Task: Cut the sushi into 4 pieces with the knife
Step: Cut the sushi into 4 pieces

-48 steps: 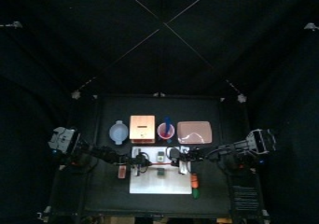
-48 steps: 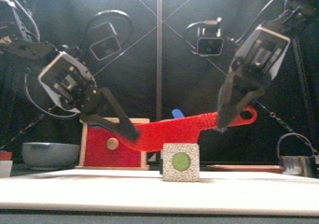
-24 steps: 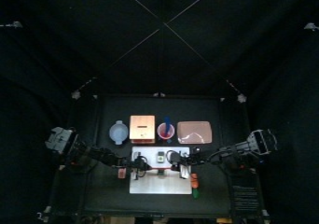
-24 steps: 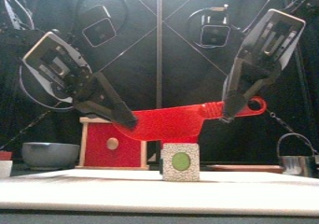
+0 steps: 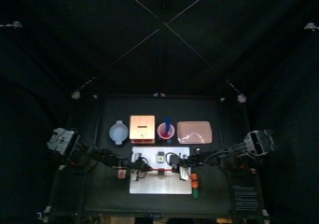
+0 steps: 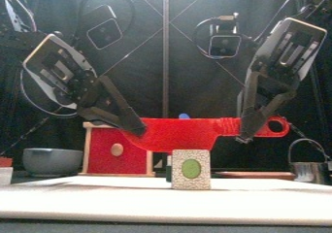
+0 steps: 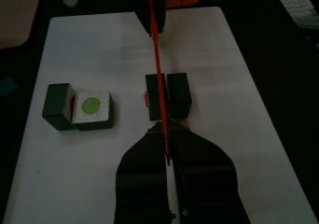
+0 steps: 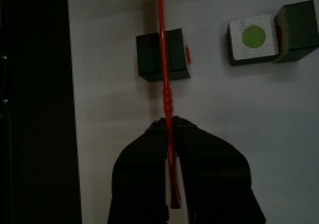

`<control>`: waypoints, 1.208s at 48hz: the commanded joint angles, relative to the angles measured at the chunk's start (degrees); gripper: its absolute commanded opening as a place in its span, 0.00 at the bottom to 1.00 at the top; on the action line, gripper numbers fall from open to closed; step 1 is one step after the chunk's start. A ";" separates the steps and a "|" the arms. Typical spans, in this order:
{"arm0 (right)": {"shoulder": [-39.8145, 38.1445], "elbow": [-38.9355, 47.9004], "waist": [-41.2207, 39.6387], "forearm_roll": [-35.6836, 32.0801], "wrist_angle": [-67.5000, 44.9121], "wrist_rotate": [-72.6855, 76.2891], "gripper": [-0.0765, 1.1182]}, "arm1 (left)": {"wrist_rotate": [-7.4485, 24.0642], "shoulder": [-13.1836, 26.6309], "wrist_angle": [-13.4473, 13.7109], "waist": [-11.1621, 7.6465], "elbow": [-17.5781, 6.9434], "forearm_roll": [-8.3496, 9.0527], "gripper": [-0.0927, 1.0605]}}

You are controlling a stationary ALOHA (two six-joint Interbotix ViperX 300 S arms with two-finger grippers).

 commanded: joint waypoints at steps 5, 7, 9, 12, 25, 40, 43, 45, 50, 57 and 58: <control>1.67 -0.88 0.00 0.44 -0.88 0.18 0.14 | -0.09 2.02 -0.18 -0.09 -1.58 -0.26 0.27; 1.93 -0.97 0.00 0.44 -0.88 0.18 0.14 | -0.09 2.55 -0.18 -0.18 -1.67 -0.26 0.27; 2.20 -1.05 0.00 0.44 -0.97 0.18 0.14 | -0.09 2.99 -0.18 -0.26 -1.85 -0.44 0.27; 2.64 -1.14 0.00 0.44 -0.88 0.18 0.14 | -0.09 3.78 0.18 -0.53 -2.02 -0.62 0.27; 5.98 -0.97 -0.26 0.35 -1.14 0.18 0.14 | 0.00 9.23 4.39 -0.88 -3.78 -1.85 0.27; 8.61 -1.14 -0.26 0.44 -1.23 0.18 0.14 | 0.09 12.74 5.98 -1.05 -5.62 -1.85 0.27; 8.53 -1.14 -0.26 0.44 -1.23 0.18 0.14 | 0.09 12.66 6.06 -1.05 -5.54 -1.85 0.27; 8.53 -1.23 -0.26 0.44 -1.23 0.18 0.14 | 0.09 12.48 6.06 -1.05 -5.45 -1.85 0.27; 8.53 -1.49 -0.18 0.35 -1.23 0.18 0.14 | 0.00 12.22 6.15 -1.05 -5.27 -2.11 0.27; 8.00 -2.20 0.00 0.09 -1.05 0.18 0.14 | 0.00 10.99 6.15 -1.05 -5.54 -2.29 0.27; 7.91 -2.29 -0.09 0.00 -1.05 0.18 0.14 | 0.09 10.55 6.06 -1.05 -5.54 -2.20 0.27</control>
